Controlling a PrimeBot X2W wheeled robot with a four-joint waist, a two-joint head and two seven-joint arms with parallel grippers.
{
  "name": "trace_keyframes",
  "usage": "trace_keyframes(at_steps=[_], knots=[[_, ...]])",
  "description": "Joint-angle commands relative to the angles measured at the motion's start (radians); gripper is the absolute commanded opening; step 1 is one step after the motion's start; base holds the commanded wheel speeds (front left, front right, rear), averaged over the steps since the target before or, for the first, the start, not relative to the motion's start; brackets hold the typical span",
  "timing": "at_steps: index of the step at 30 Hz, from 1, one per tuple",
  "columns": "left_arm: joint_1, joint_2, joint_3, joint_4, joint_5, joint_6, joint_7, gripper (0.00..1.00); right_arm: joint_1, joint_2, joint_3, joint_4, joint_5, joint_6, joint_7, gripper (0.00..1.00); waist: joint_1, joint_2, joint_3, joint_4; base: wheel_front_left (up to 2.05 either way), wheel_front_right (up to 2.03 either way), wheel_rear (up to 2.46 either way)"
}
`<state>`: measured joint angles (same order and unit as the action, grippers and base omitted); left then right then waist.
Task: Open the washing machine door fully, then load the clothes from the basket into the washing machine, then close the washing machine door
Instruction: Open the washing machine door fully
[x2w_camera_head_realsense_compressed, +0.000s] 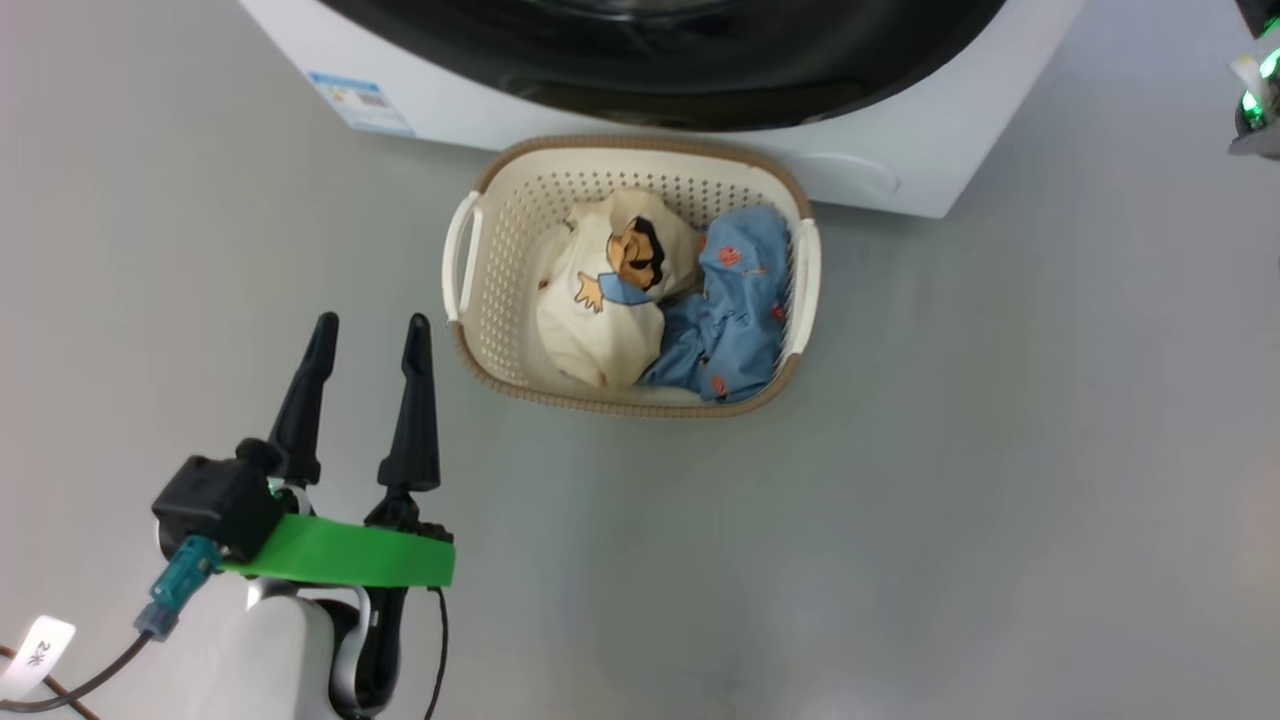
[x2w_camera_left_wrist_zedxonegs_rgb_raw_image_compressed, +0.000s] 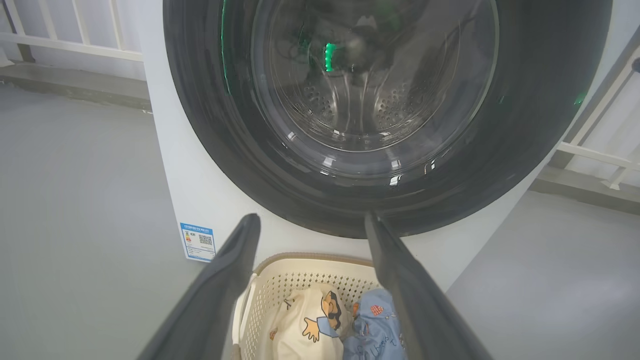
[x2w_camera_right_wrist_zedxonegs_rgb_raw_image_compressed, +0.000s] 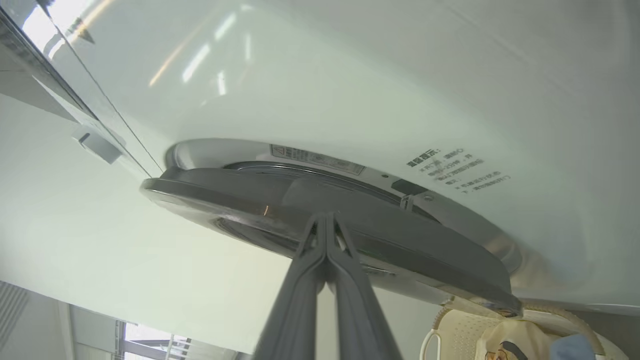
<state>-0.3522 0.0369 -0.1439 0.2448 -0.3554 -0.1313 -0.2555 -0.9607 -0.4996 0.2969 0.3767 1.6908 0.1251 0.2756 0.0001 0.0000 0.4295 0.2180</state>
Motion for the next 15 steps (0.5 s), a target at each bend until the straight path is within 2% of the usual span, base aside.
trace_keyframes(at_steps=[1, 7, 15], knots=[[-0.020, 0.014, 0.026, -0.026, -0.009, 0.001, -0.006, 1.00, -0.022, -0.005, -0.005, -0.016, 0.011, 0.006, 0.029, 0.00, -0.0001, 0.0000, 0.027, 0.022, 0.00, 0.00, 0.00], [-0.032, 0.014, 0.006, -0.027, -0.032, 0.001, -0.006, 1.00, -0.085, -0.007, -0.023, 0.027, 0.023, 0.006, 0.158, 0.00, -0.0001, 0.0000, 0.059, 0.033, 0.00, 0.00, 0.00], [-0.056, 0.013, -0.014, -0.031, -0.052, 0.001, -0.006, 1.00, -0.173, 0.009, -0.032, 0.061, -0.018, 0.006, 0.213, 0.00, -0.0001, 0.0000, 0.105, 0.045, 0.00, 0.00, 0.00]])
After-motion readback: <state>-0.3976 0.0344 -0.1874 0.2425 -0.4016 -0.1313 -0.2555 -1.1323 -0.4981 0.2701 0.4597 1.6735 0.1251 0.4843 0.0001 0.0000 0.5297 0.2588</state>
